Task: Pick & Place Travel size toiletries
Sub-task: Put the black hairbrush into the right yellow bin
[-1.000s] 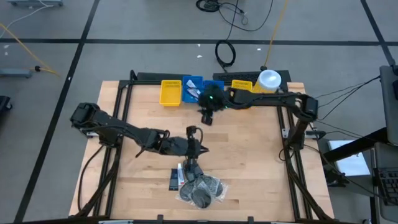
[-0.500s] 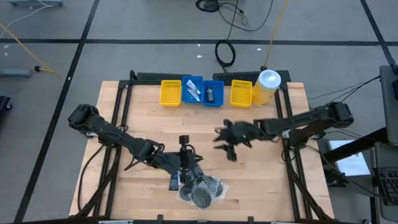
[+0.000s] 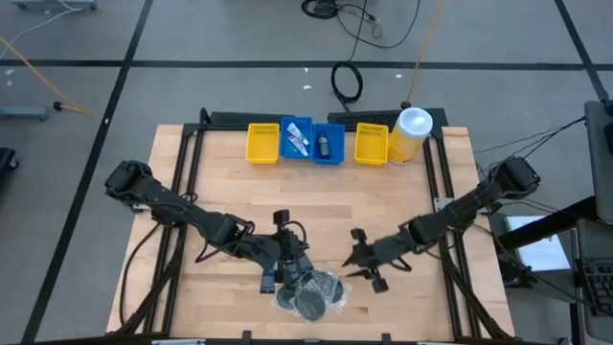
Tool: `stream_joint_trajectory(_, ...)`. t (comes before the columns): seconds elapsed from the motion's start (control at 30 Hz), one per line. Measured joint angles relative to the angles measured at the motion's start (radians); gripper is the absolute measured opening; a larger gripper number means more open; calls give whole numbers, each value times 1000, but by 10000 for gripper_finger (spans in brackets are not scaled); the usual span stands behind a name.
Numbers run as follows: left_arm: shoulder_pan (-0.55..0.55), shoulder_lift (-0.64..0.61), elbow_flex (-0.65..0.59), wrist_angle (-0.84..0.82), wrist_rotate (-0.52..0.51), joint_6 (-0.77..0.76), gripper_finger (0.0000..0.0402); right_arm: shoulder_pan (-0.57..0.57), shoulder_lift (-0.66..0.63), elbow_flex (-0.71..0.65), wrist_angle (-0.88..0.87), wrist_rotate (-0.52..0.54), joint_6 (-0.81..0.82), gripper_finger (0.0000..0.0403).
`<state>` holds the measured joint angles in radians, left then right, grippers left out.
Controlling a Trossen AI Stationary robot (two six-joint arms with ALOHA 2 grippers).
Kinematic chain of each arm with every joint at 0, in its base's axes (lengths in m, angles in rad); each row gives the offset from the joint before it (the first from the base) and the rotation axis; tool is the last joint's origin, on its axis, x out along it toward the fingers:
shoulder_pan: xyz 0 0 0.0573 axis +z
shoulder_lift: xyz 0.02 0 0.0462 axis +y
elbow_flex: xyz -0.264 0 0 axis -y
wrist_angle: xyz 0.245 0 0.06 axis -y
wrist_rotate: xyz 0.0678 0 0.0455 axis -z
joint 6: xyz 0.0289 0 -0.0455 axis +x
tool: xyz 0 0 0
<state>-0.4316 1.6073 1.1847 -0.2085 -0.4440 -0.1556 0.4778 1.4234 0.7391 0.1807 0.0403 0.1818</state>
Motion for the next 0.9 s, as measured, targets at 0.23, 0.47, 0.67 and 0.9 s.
stream_joint_trajectory(0.23, 0, 0, 0, -8, 86, -5, 19, 125, 100, -2, -2, 179, 30, 132)
stream_joint_trajectory(0.47, 0, 10, -1, 1, 92, -28, 19, 182, 192, -2, 71, 297, 2, 132)
stream_joint_trajectory(0.67, 2, 10, -51, 63, 107, -88, 19, 192, 260, -1, 116, 332, -48, 132)
stream_joint_trajectory(0.9, 6, 10, -168, 236, 107, -157, 19, 190, 323, 0, 224, 384, -133, 132)
